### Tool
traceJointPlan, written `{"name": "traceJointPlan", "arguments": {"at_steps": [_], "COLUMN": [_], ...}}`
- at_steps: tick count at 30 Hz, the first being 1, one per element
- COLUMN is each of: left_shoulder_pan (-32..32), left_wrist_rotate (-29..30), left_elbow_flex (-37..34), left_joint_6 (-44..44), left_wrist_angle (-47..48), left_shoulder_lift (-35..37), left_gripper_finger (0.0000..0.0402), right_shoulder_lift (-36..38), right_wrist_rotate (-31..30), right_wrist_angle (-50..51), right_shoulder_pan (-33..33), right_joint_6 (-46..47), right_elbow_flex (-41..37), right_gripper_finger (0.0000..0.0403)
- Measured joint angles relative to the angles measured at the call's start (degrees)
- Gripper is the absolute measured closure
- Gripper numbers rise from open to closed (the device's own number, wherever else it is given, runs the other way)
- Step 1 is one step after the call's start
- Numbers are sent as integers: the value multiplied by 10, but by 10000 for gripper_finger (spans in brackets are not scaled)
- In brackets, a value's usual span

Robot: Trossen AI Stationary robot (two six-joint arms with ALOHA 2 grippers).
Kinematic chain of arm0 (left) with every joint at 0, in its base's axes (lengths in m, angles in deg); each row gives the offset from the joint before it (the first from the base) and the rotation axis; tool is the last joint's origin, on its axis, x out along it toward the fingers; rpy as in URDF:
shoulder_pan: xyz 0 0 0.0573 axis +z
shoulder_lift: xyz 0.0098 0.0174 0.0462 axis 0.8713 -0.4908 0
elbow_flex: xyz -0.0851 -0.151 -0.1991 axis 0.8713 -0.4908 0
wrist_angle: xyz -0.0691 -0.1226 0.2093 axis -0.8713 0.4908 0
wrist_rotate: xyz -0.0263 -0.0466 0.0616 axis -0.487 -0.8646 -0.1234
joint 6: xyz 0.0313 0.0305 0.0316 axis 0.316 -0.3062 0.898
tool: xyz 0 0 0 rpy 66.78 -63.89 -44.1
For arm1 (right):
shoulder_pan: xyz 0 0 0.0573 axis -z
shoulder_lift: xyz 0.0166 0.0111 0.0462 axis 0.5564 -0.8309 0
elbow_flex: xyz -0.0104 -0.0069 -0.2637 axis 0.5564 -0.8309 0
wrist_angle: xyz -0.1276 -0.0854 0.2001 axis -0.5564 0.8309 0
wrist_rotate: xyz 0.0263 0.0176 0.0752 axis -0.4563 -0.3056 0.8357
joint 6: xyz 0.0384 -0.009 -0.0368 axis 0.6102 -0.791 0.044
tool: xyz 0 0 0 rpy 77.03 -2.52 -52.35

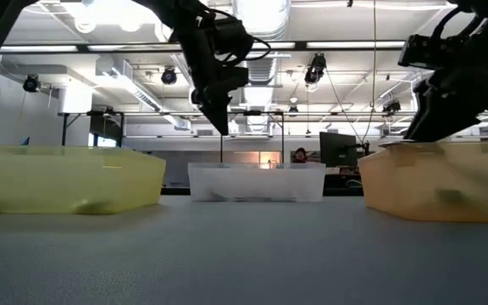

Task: Sort silverware by color (type)
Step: Put the black spoon into the transparent bin, then put the blue spoon into the yellow bin

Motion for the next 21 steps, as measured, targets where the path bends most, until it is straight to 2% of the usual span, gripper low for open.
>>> {"name": "traceJointPlan", "arguments": {"at_steps": [5, 13, 21], "left_shoulder_pan": [1, 1, 1], "left_wrist_rotate": [-9, -155, -164], "left_elbow_flex": [0, 0, 0], "left_joint_6": [37, 70, 90], "left_wrist_angle": [12, 17, 47], "left_shoulder_lift": [0, 2, 12], "left_gripper_finger": [346, 326, 325], "right_shoulder_lift": [0, 0, 0], "right_wrist_rotate": [6, 7, 8], "right_wrist_angle": [-1, 0, 0], "right_shoulder_pan": [0, 0, 0], "right_joint_6": [0, 0, 0], "right_elbow_flex": [6, 6, 6], "right_gripper_finger": [271, 271, 271]}}
